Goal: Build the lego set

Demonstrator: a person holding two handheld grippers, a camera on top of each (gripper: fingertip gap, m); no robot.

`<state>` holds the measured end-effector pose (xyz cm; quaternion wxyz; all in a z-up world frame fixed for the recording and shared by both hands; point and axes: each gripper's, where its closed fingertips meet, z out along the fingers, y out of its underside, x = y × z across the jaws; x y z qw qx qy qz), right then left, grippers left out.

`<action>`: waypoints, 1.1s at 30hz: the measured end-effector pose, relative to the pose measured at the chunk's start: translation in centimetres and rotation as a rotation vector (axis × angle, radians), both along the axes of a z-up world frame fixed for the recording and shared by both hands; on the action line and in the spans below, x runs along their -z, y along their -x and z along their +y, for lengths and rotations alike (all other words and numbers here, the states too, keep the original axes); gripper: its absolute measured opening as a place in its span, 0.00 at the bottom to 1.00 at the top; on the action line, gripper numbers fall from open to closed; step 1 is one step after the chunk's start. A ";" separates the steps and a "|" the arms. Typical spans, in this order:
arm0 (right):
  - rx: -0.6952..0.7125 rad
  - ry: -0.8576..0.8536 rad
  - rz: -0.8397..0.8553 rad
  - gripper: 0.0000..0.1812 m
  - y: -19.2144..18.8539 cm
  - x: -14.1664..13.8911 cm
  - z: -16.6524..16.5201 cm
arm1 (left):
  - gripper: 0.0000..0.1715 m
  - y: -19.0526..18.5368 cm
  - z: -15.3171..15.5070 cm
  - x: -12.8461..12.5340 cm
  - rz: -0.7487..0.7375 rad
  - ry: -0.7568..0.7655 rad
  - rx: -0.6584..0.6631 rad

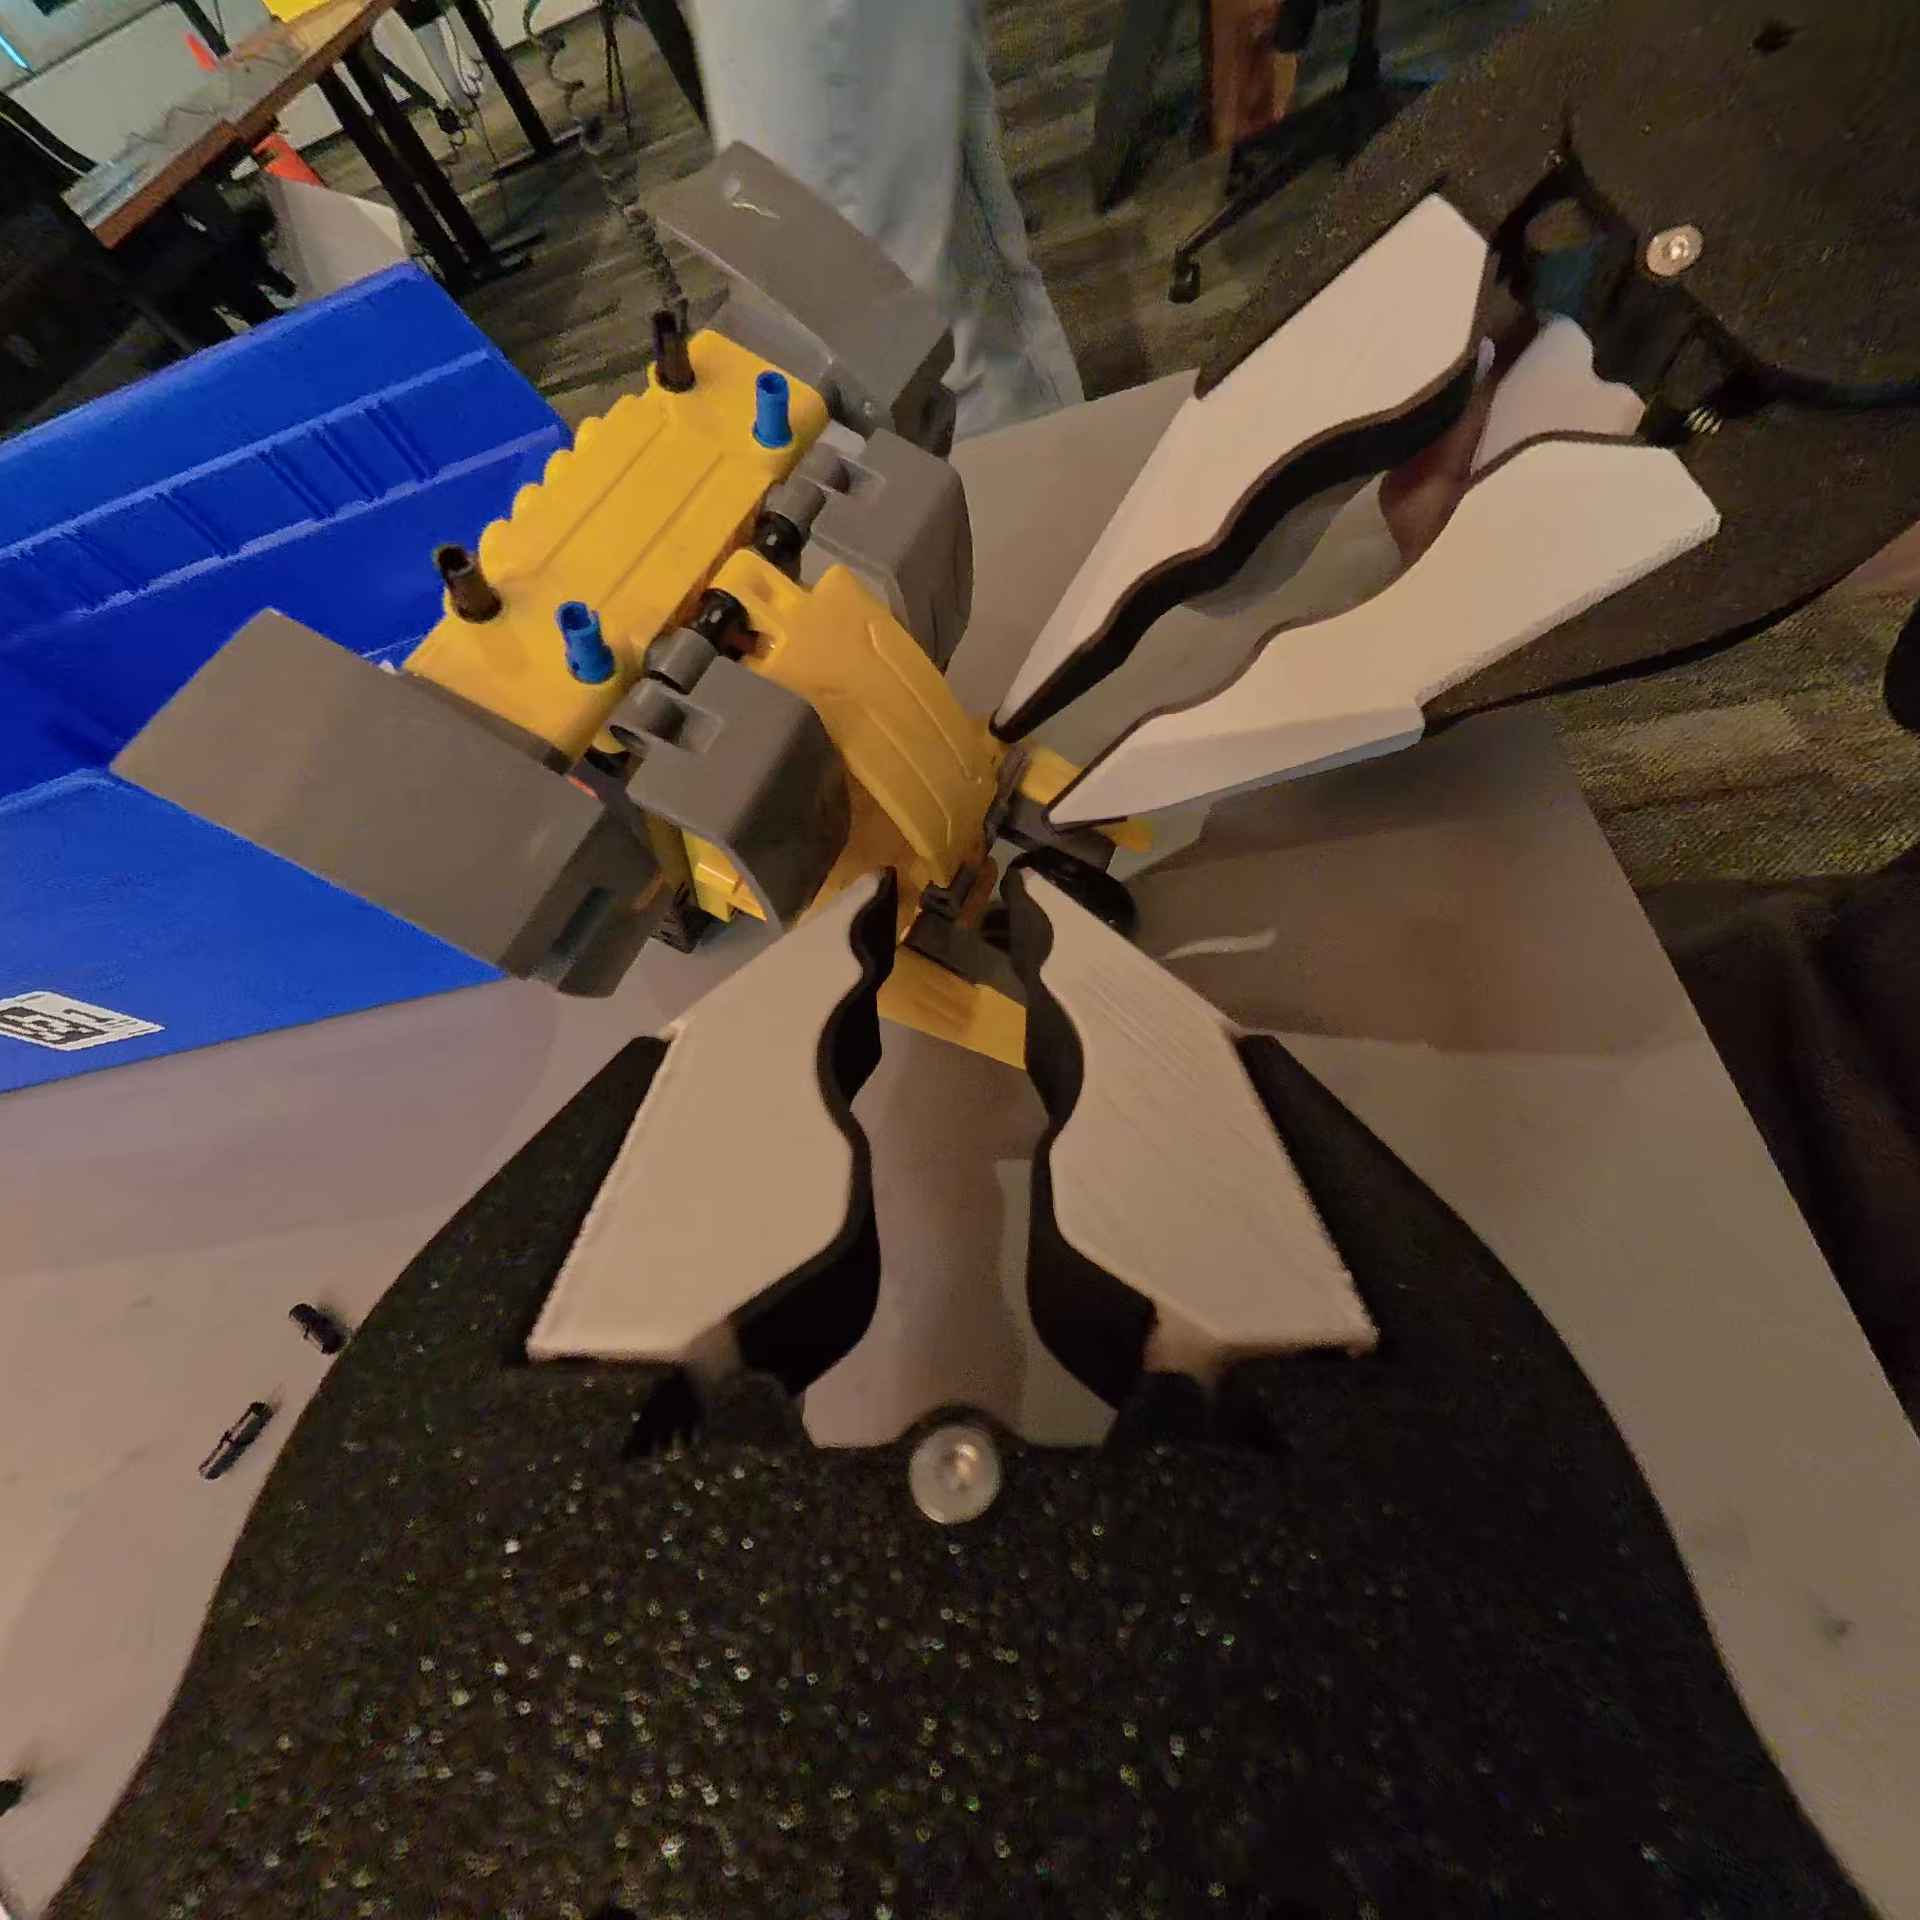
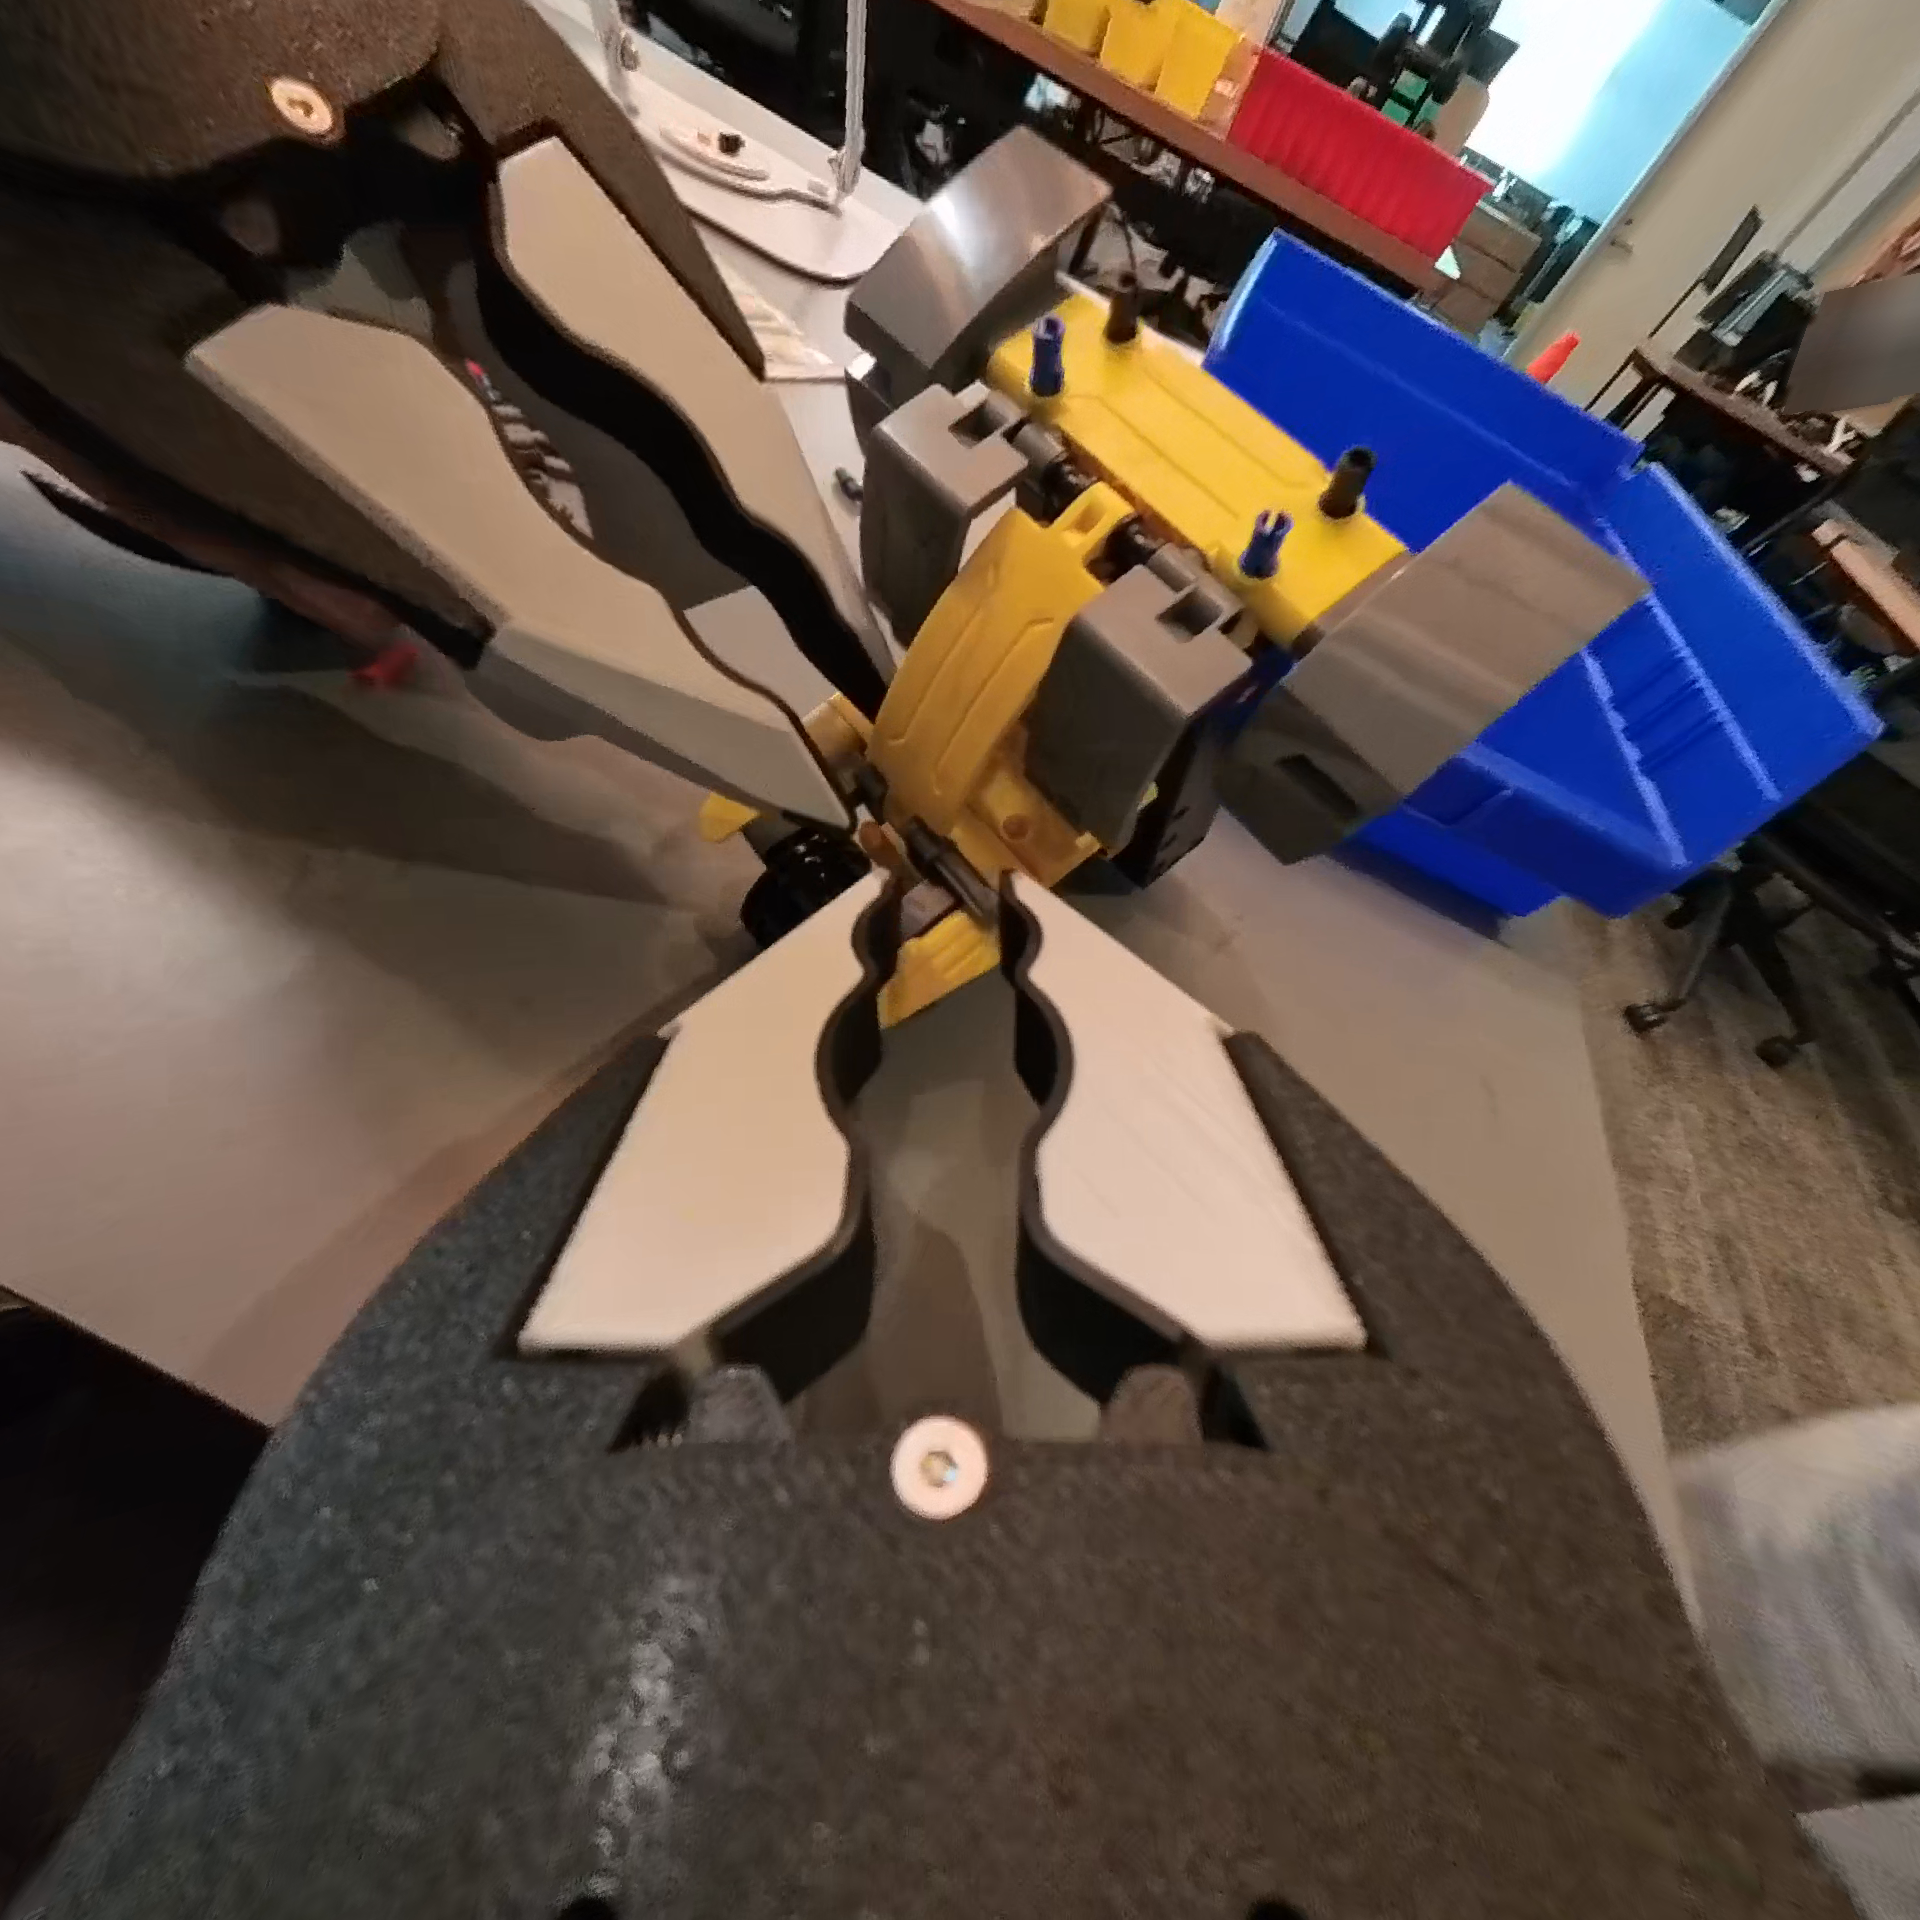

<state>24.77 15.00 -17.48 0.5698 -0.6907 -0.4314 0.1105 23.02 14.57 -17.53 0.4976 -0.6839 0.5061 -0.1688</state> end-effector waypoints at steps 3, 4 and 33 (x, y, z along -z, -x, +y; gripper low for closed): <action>-0.007 0.018 0.015 0.10 0.0 -0.3 0.1 | 0.12 -0.1 -0.1 0.1 0.016 -0.011 0.003; -0.013 0.026 0.019 0.10 0.1 -0.4 0.1 | 0.12 -0.1 -0.1 0.2 0.018 -0.014 0.006; -0.122 0.171 0.058 0.06 1.8 -0.6 0.4 | 0.12 -0.3 -0.2 0.4 0.040 -0.029 0.014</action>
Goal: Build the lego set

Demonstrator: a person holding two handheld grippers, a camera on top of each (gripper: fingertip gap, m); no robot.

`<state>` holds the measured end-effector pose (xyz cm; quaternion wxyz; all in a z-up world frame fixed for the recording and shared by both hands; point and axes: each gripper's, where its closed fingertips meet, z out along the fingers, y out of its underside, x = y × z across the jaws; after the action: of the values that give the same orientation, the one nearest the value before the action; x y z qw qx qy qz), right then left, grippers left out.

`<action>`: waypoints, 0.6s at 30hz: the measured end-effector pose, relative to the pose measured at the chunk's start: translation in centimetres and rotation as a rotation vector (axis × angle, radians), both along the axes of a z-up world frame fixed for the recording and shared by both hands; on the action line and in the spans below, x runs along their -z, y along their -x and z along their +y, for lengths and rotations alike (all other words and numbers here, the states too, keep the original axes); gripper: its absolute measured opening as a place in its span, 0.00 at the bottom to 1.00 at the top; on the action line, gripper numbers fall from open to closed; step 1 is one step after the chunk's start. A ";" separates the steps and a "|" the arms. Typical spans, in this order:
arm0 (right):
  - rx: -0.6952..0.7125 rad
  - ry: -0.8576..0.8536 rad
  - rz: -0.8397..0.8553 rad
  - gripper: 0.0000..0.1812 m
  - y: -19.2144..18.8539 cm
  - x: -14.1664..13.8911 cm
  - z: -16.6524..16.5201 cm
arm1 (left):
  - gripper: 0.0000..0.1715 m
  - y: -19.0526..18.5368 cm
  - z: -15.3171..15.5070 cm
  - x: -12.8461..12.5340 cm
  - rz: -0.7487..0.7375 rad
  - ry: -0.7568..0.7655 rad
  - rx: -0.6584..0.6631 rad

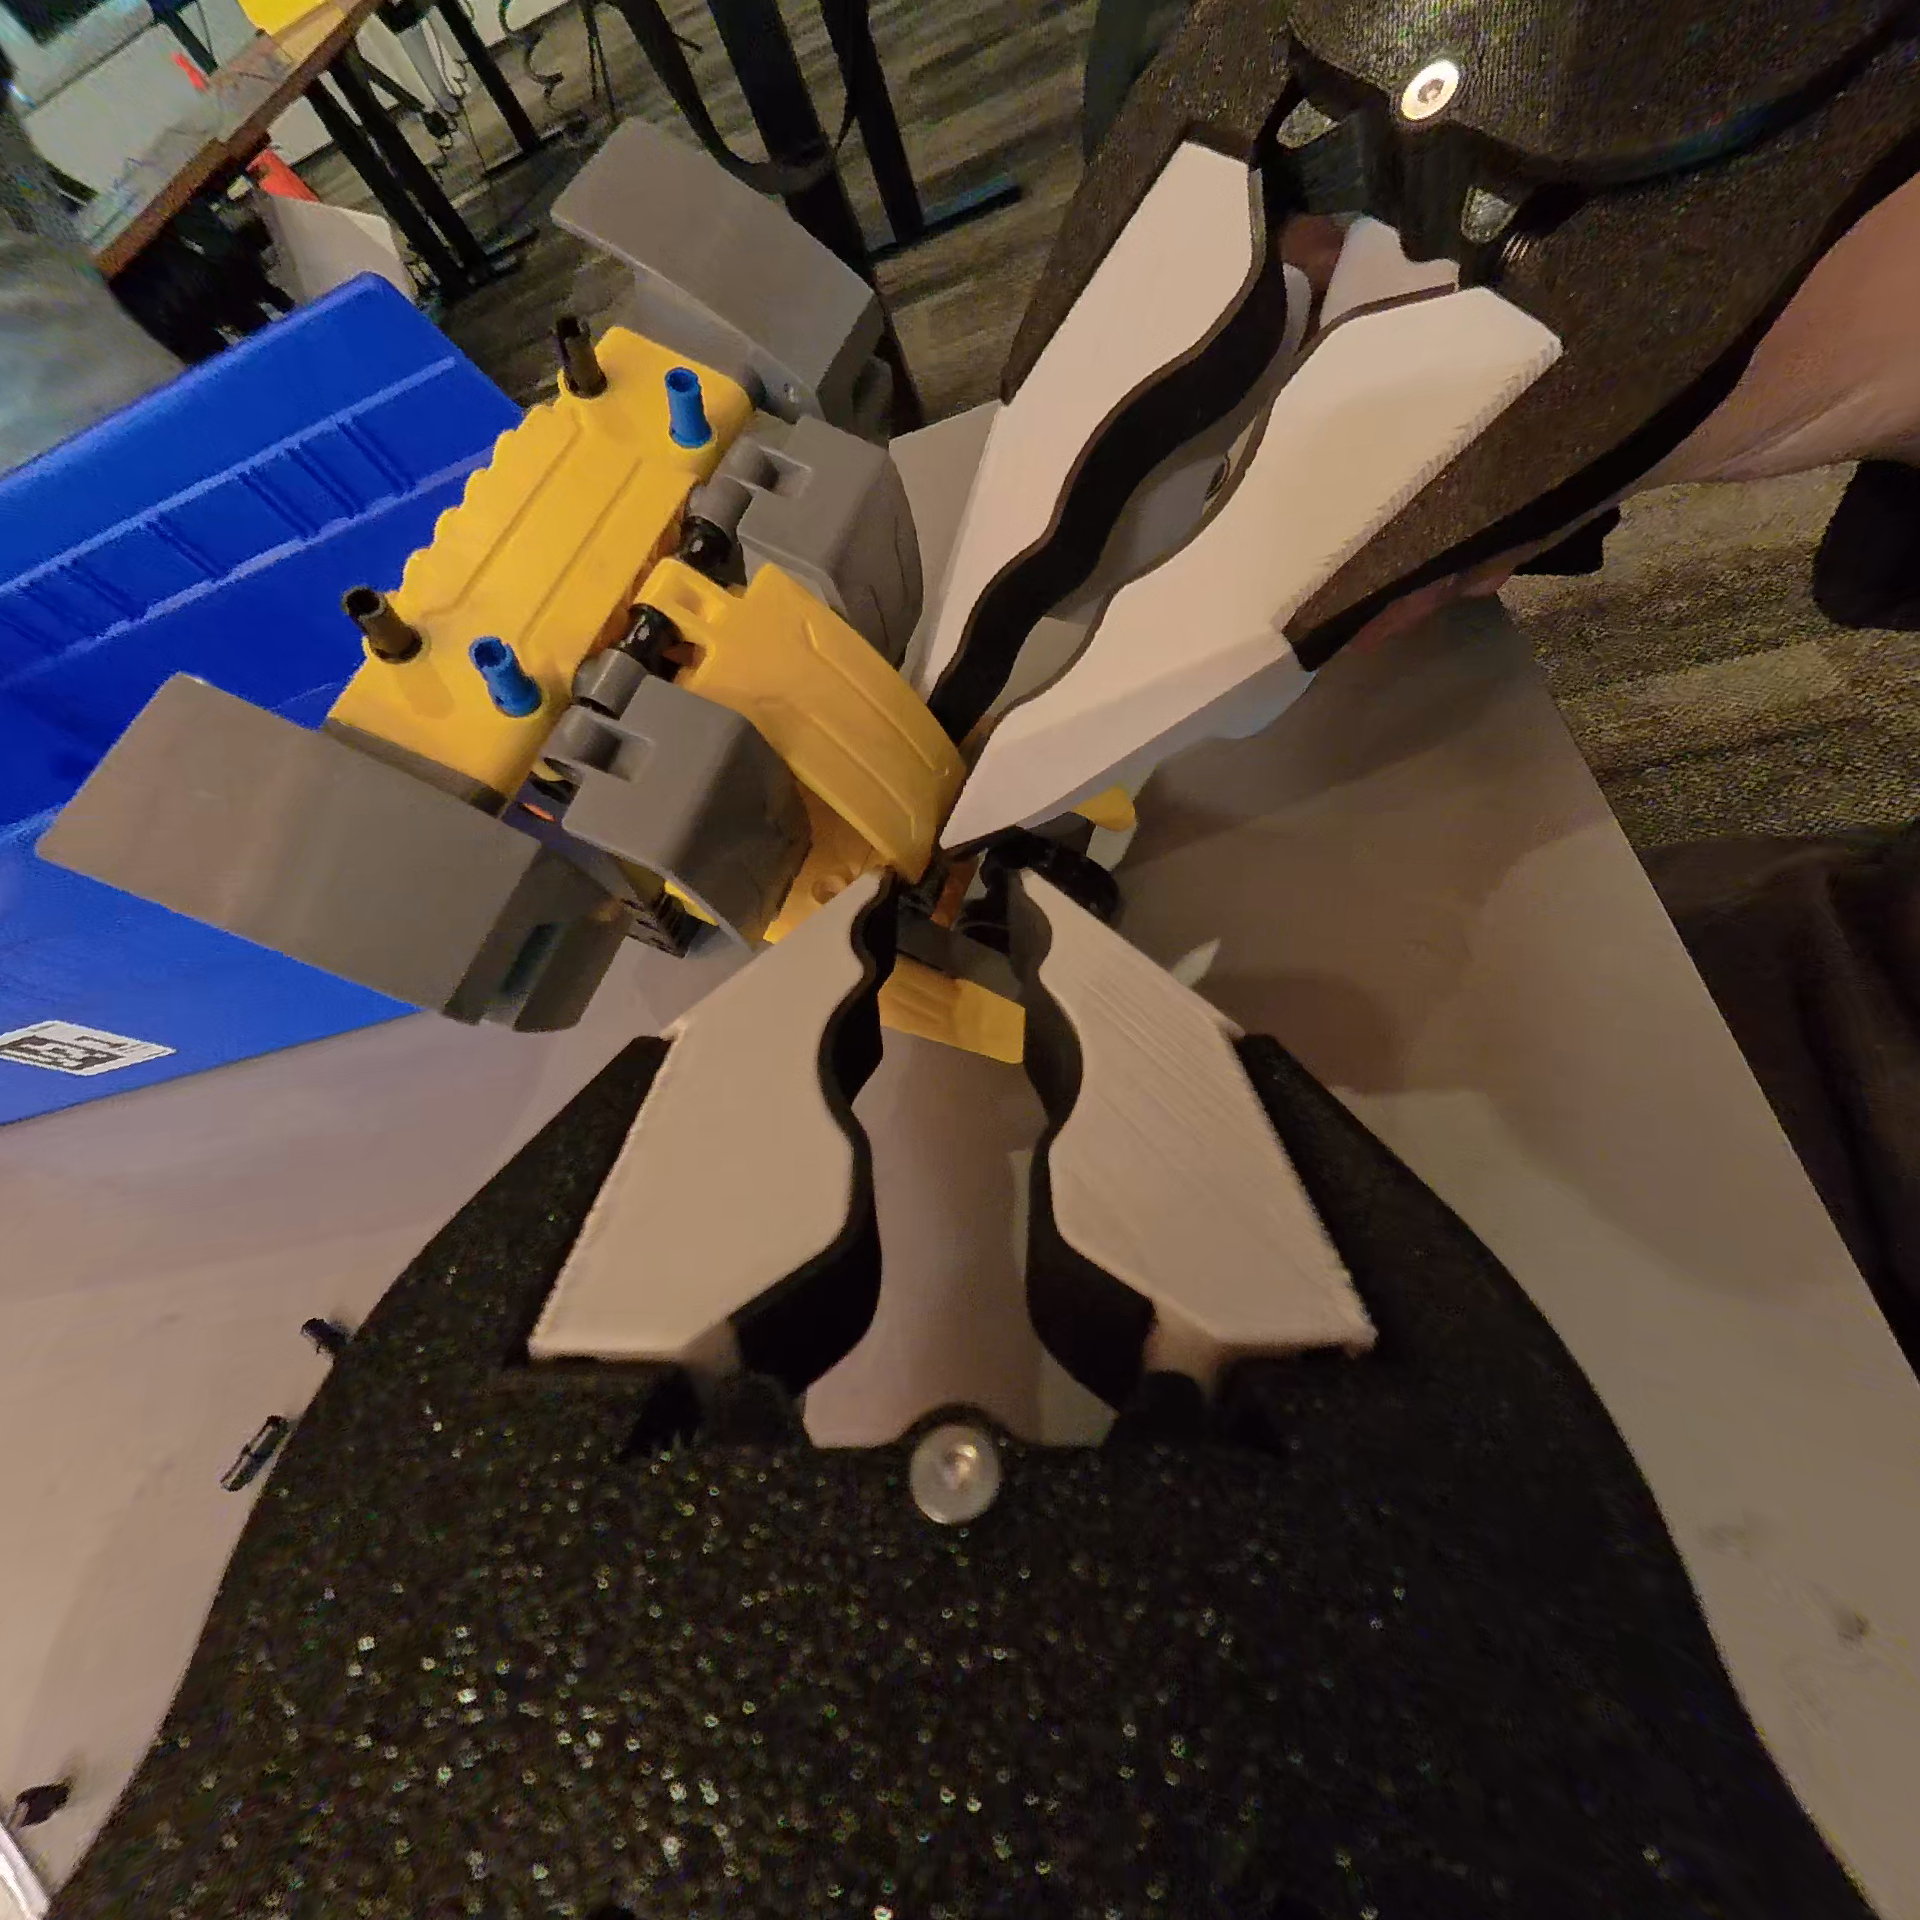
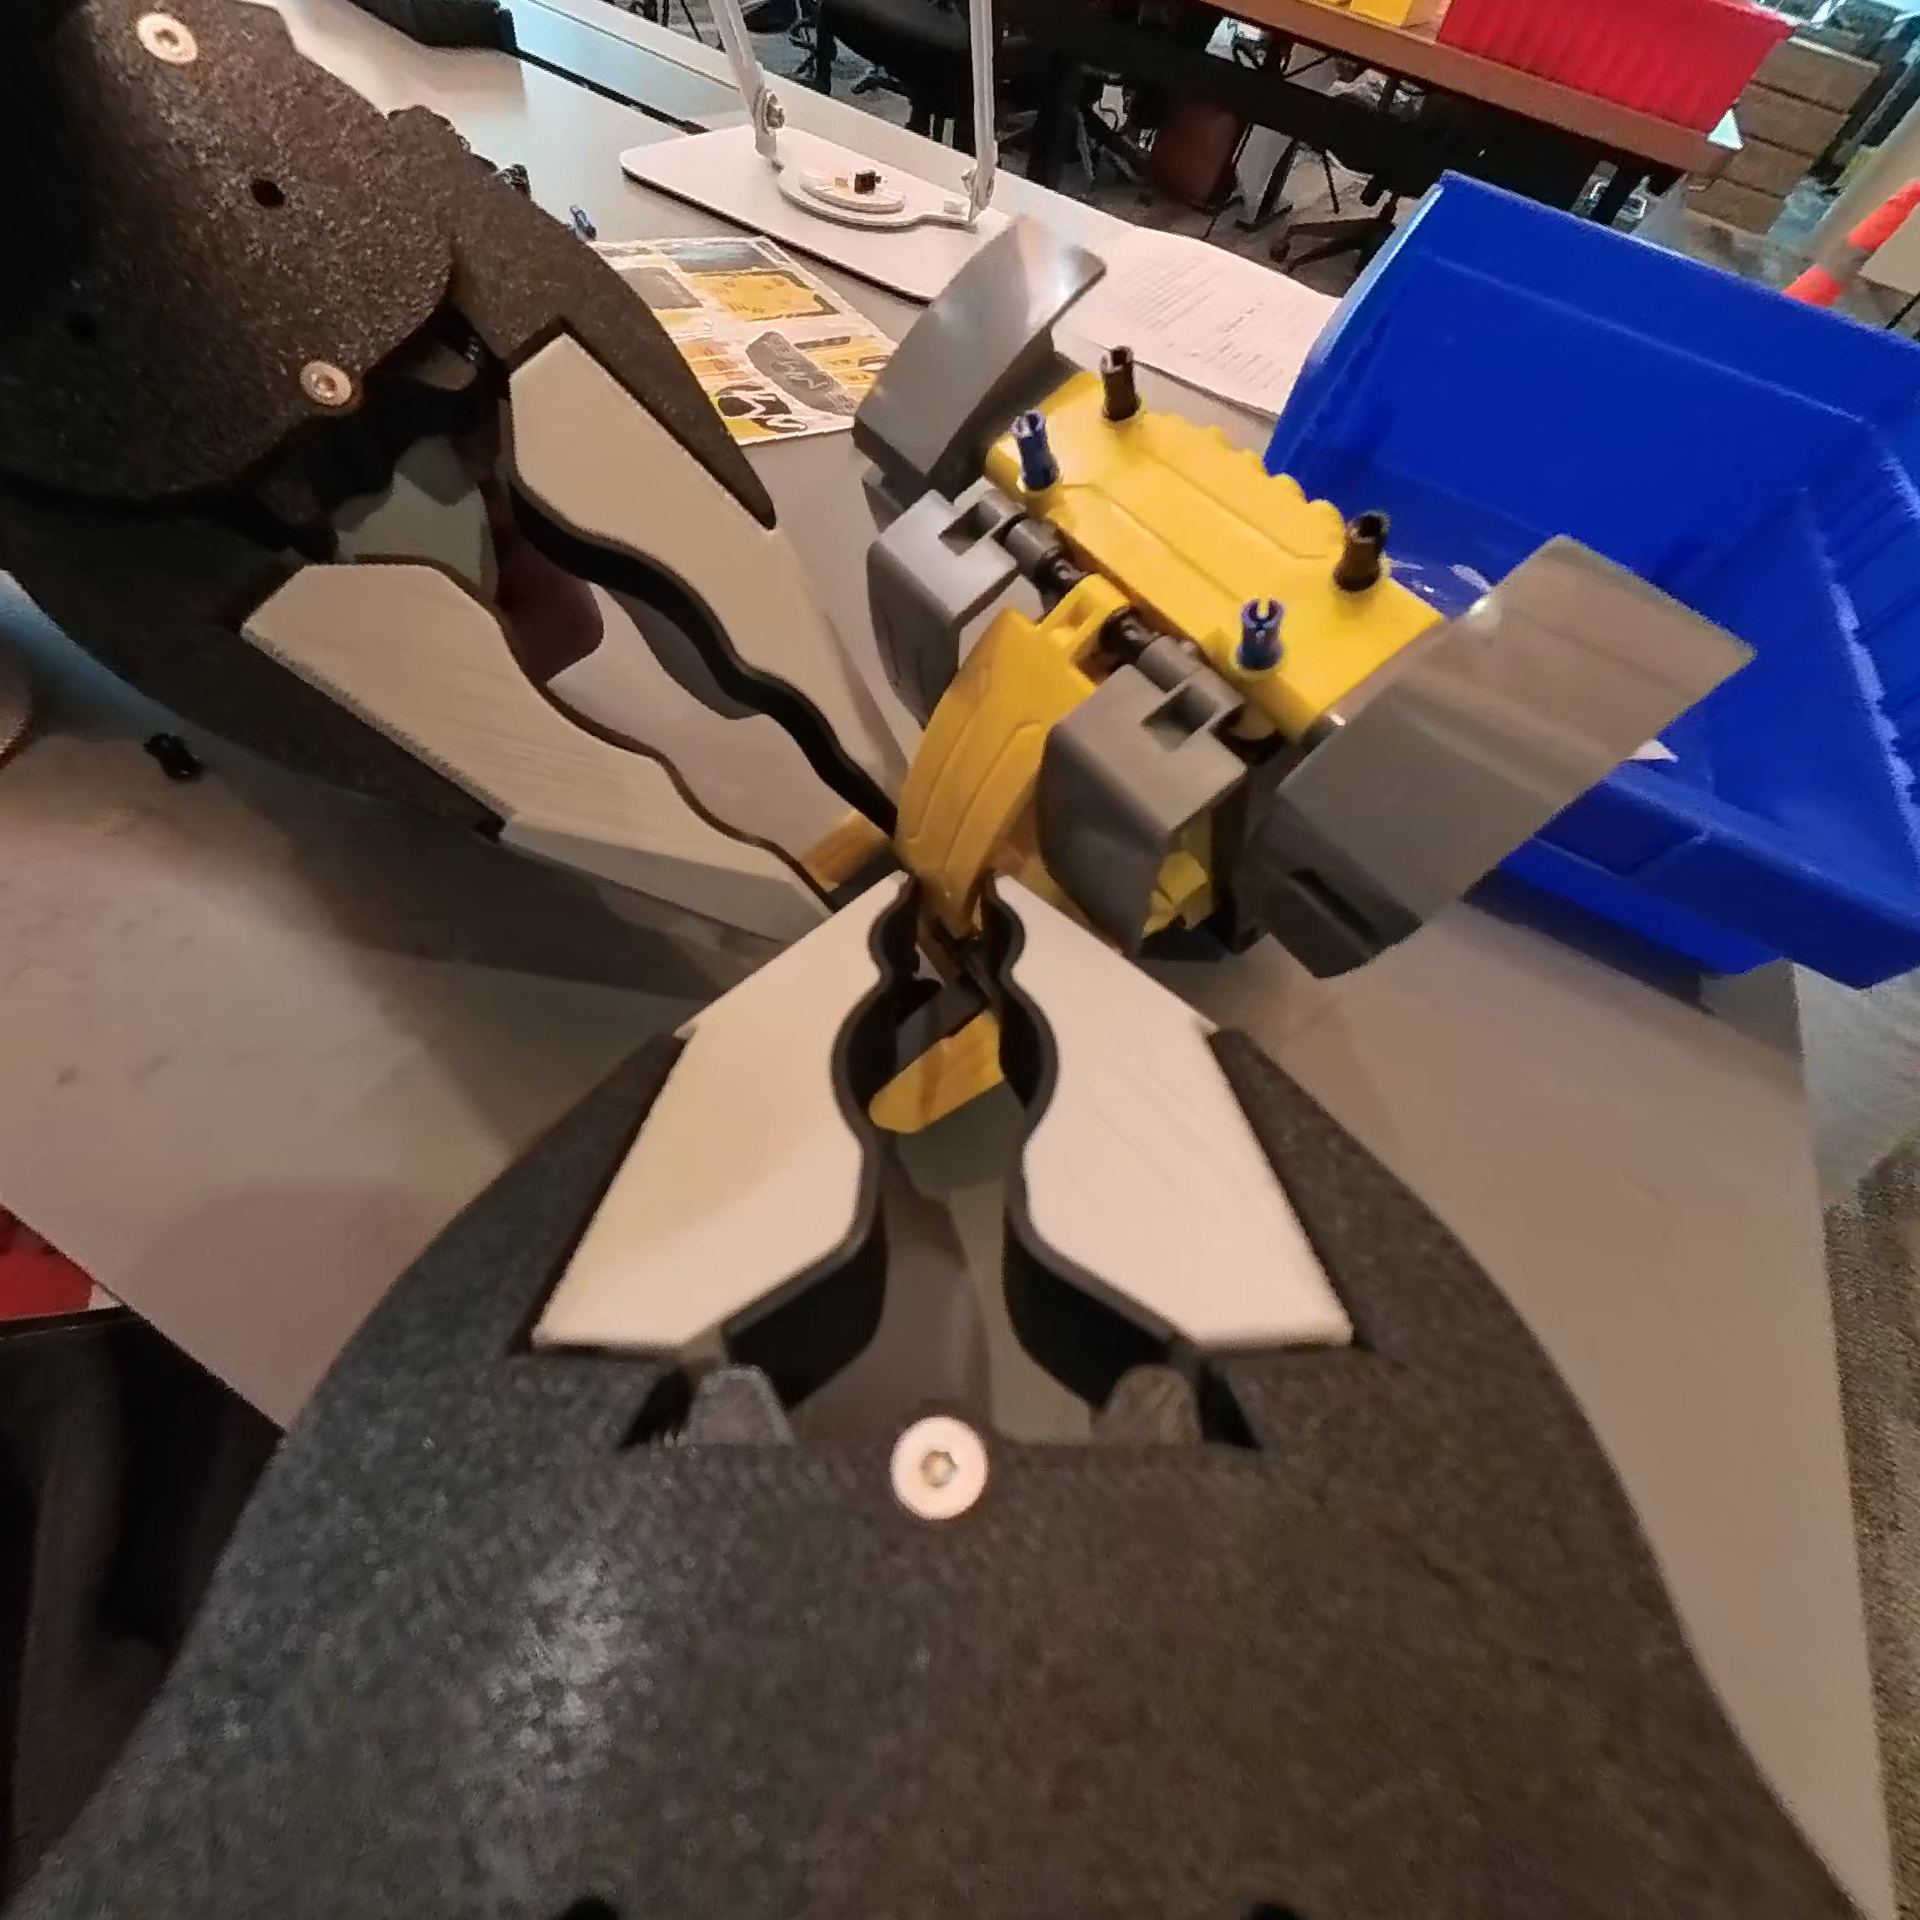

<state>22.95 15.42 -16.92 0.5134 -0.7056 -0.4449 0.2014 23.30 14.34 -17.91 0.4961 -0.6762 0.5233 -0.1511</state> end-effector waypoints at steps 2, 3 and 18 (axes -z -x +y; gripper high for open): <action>-0.001 -0.004 -0.001 0.06 0.0 0.0 0.0 | 0.12 0.0 0.0 0.0 0.002 -0.005 0.000; -0.001 -0.006 -0.002 0.06 0.0 0.0 0.0 | 0.12 0.0 0.0 0.0 0.003 -0.005 0.000; -0.017 -0.007 0.009 0.06 0.1 -0.2 -0.3 | 0.12 0.1 -0.1 0.0 0.006 -0.012 -0.001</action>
<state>22.88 15.16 -16.76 0.5159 -0.6992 -0.4493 0.2073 23.22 14.29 -17.92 0.4988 -0.6737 0.5254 -0.1457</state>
